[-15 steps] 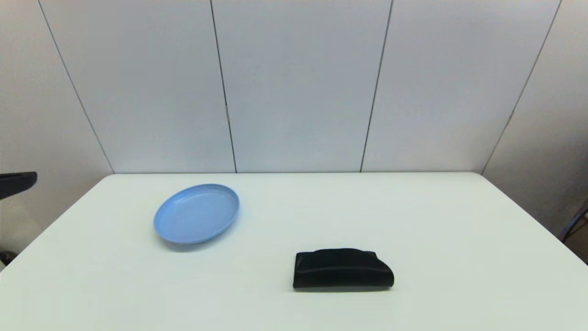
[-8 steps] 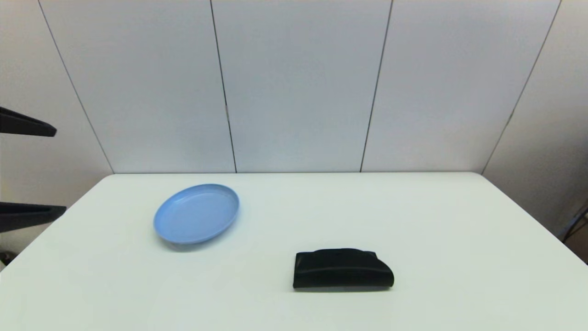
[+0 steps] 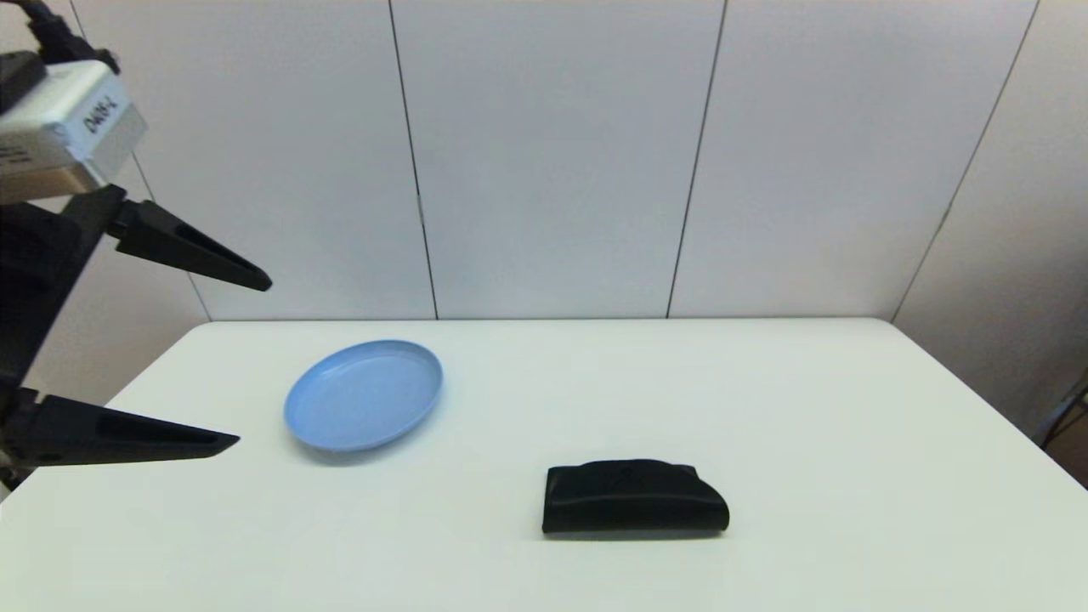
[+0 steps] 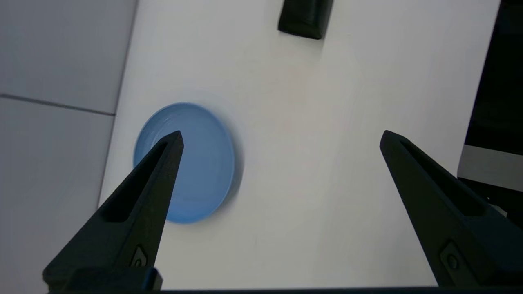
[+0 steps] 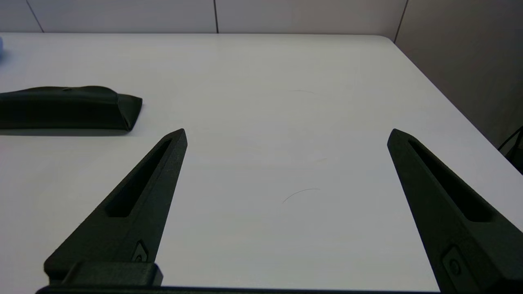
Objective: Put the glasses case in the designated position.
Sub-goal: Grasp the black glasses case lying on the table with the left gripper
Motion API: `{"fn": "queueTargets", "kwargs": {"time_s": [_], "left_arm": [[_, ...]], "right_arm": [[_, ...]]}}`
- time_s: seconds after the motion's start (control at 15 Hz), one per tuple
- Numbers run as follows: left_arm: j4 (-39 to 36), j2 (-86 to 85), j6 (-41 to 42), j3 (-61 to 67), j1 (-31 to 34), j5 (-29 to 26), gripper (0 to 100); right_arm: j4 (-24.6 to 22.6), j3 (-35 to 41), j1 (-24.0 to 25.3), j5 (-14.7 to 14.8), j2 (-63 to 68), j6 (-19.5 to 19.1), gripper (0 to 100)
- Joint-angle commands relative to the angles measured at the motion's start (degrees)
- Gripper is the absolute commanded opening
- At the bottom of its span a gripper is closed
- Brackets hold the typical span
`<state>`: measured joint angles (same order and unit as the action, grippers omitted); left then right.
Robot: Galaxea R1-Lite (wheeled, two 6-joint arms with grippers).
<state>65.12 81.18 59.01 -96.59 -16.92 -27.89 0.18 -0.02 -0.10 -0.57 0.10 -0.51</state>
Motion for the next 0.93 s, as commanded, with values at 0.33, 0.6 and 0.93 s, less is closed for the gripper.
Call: {"fn": "queueTargets", "kwargs": {"time_s": [0.33,0.6,0.93], "left_arm": [[0.4,15.6,-0.8,-0.5,-11.6,2.1,100],[0.4,21.9,-2.7,-4.5,-17.3,4.3,100],[0.0,27.9,-12.2,-8.9,-25.3,8.4,100]], "right_arm": [[0.0,-0.1,0.0,0.0,0.0,0.0,100],[0.0,0.0,0.0,0.0,0.1,0.0,100],[0.0,-0.1,0.0,0.0,0.1,0.0,100]]}}
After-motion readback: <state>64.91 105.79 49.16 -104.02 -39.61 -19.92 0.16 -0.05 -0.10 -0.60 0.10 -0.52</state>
